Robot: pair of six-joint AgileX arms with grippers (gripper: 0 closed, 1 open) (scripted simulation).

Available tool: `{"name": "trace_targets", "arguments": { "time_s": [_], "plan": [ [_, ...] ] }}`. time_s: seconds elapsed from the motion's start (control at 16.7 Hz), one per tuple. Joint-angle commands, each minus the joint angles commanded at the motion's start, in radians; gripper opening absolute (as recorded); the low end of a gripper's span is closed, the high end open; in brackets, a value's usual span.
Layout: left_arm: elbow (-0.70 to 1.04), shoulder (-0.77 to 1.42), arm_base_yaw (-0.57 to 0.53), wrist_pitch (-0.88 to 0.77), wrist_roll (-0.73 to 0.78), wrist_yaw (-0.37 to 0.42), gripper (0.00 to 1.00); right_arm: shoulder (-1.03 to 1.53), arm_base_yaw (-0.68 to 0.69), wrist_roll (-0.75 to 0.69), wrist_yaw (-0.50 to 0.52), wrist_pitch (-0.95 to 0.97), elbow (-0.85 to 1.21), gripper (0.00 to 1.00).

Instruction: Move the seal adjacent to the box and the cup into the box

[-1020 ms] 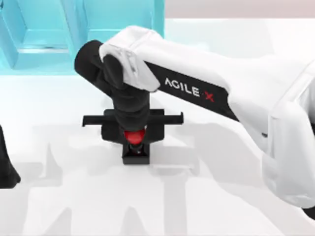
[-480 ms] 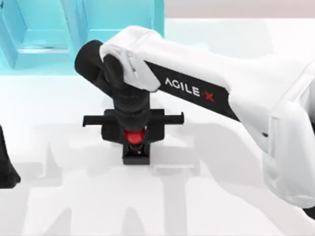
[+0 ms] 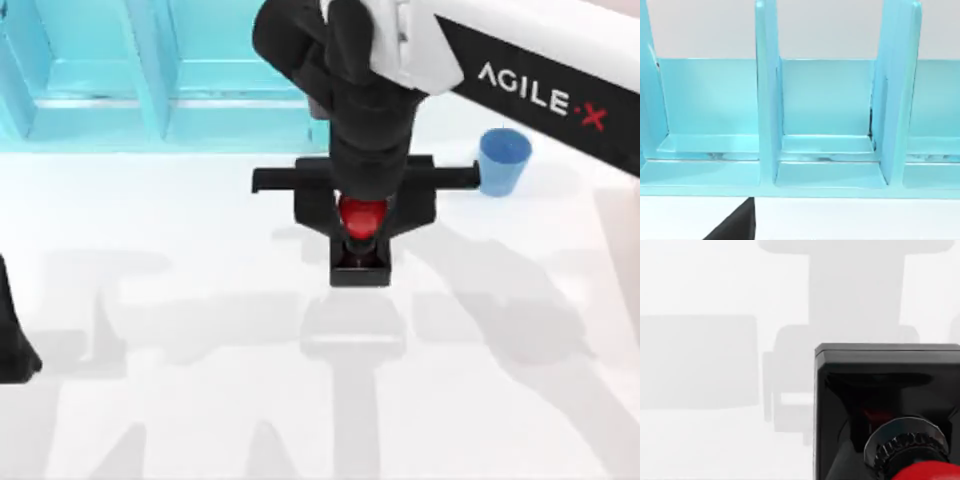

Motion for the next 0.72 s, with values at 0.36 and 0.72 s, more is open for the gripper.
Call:
{"name": "trace_targets", "arguments": {
  "time_s": [0.36, 0.72],
  "plan": [
    [0.000, 0.000, 0.000, 0.000, 0.000, 0.000, 1.00, -0.074, -0.031, -0.033, -0.004, -0.025, -0.045, 0.00],
    [0.000, 0.000, 0.000, 0.000, 0.000, 0.000, 1.00, -0.180, -0.102, -0.100, -0.009, -0.006, -0.154, 0.00]
  ]
}}
